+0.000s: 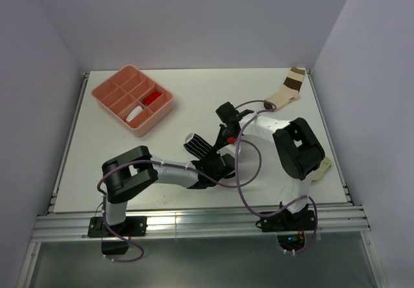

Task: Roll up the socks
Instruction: Roll the sock at the center of the board.

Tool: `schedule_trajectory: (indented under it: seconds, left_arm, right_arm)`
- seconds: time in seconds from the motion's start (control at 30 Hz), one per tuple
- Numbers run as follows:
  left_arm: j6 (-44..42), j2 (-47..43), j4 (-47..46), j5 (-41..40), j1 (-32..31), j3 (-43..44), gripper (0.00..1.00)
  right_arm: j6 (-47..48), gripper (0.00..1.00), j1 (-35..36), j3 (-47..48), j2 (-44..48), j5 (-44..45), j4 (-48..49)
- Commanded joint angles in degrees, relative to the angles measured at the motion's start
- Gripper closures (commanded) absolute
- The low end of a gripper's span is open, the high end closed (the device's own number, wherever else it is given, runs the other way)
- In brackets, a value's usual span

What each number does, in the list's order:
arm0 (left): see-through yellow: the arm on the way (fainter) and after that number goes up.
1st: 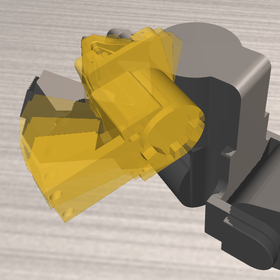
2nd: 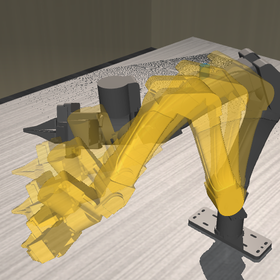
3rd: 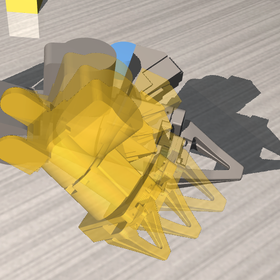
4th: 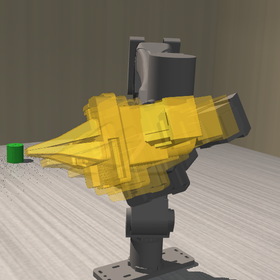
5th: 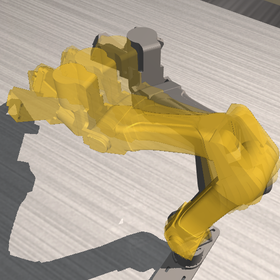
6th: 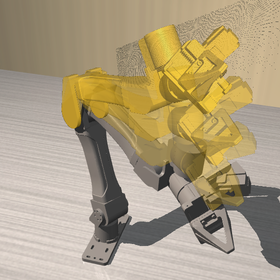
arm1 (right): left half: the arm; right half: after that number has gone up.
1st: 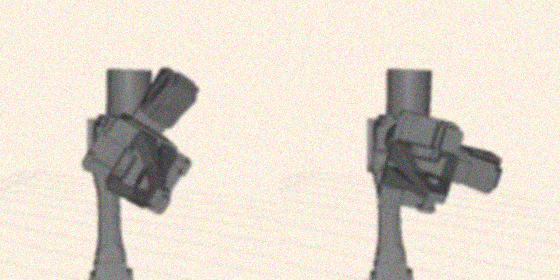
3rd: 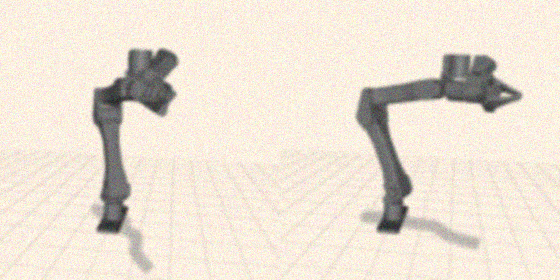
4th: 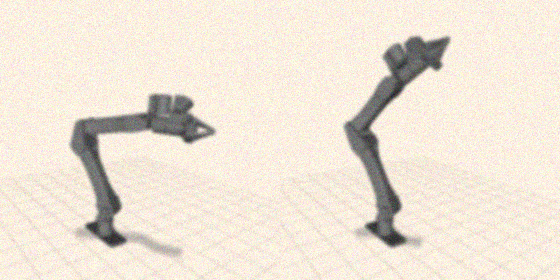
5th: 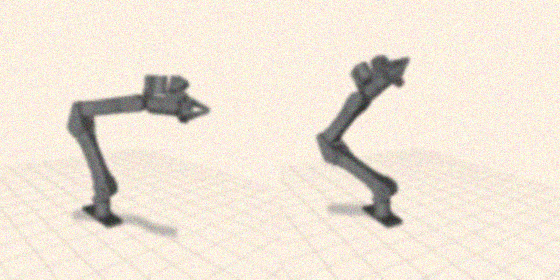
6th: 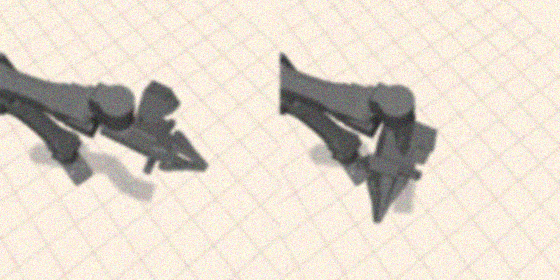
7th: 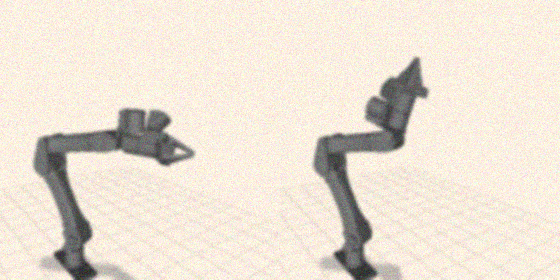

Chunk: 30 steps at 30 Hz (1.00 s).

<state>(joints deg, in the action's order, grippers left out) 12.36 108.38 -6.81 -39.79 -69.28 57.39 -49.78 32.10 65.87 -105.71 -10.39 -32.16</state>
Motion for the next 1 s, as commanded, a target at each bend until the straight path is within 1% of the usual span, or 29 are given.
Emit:
schedule_trajectory:
  seconds: [0.0, 0.07, 0.1, 0.17, 0.23, 0.27, 0.33, 0.37, 0.4, 0.43, 0.6, 0.77, 0.83, 0.87, 0.9, 0.93, 0.97]
  left_arm:
    - [-1.99, 1.66, 1.00, -4.42, -0.42, 2.99, 0.51]
    - [-1.55, 2.98, 2.14, -4.24, -0.42, 3.87, 0.53]
    - [-1.29, 3.50, 3.46, -4.59, -0.42, 4.14, 0.55]
    - [-0.32, 4.91, 5.13, -4.86, -0.51, 5.19, 0.57]
    - [0.29, 5.79, 6.63, -5.38, -0.51, 5.54, 0.63]
    - [0.82, 5.97, 8.11, -5.56, -0.51, 5.81, 0.70]
    - [2.13, 6.23, 10.22, -6.17, -0.51, 6.33, 0.80]
    - [2.49, 6.23, 10.93, -6.35, -0.51, 6.42, 0.89]
    - [2.93, 6.23, 11.37, -6.09, -0.51, 6.51, 0.95]
    - [3.37, 5.97, 12.34, -5.83, -0.51, 6.51, 0.99]
    - [6.44, 3.86, 14.28, -1.09, -0.33, 6.16, 0.99]
    - [10.66, -0.88, 15.25, 7.96, 1.86, 5.11, 1.00]
    - [12.94, -3.24, 15.16, 10.69, 3.96, 3.97, 1.00]
    - [13.56, -4.13, 14.81, 13.57, 4.67, 3.44, 1.00]
    - [14.18, -5.71, 14.37, 14.82, 5.46, 2.83, 1.00]
    - [15.49, -6.50, 14.19, 16.05, 6.86, 1.60, 1.00]
    - [16.28, -7.12, 13.50, 18.41, 7.48, 0.98, 1.00]
  right_arm:
    - [0.91, 1.00, 0.25, 1.19, -2.13, -0.50, -2.73]
    - [0.82, 1.00, 0.25, 1.46, -2.39, -0.68, -2.64]
    - [0.91, 1.00, 0.25, 1.46, -2.48, -0.68, -2.64]
    - [0.91, 1.00, 0.16, 1.37, -2.48, -0.86, -2.29]
    - [0.91, 1.00, -0.10, 0.93, -2.48, -1.21, -1.94]
    - [0.82, 1.00, -0.19, 0.84, -2.57, -1.38, -1.68]
    - [0.91, 1.00, -0.54, 0.23, -2.40, -2.26, -0.72]
    - [1.00, 1.00, -0.63, -0.03, -2.31, -2.61, -0.19]
    - [0.91, 1.00, -0.89, -0.30, -1.87, -3.05, 0.25]
    - [0.91, 1.00, -1.16, -1.00, -1.69, -3.49, 1.65]
    - [0.91, 1.00, -2.21, -3.28, 1.02, -7.80, 7.89]
    - [0.21, 1.00, -2.83, -5.92, 5.50, -9.56, 16.51]
    - [-0.31, 0.95, -2.92, -7.06, 6.83, -9.73, 19.75]
    - [-0.58, 0.92, -2.92, -7.59, 8.31, -9.73, 21.07]
    - [-0.84, 0.84, -2.92, -8.81, 9.02, -10.08, 22.39]
    - [-1.63, 0.80, -3.00, -9.52, 9.81, -10.09, 24.84]
    - [-1.98, 0.74, -3.09, -10.14, 11.48, -9.91, 25.82]
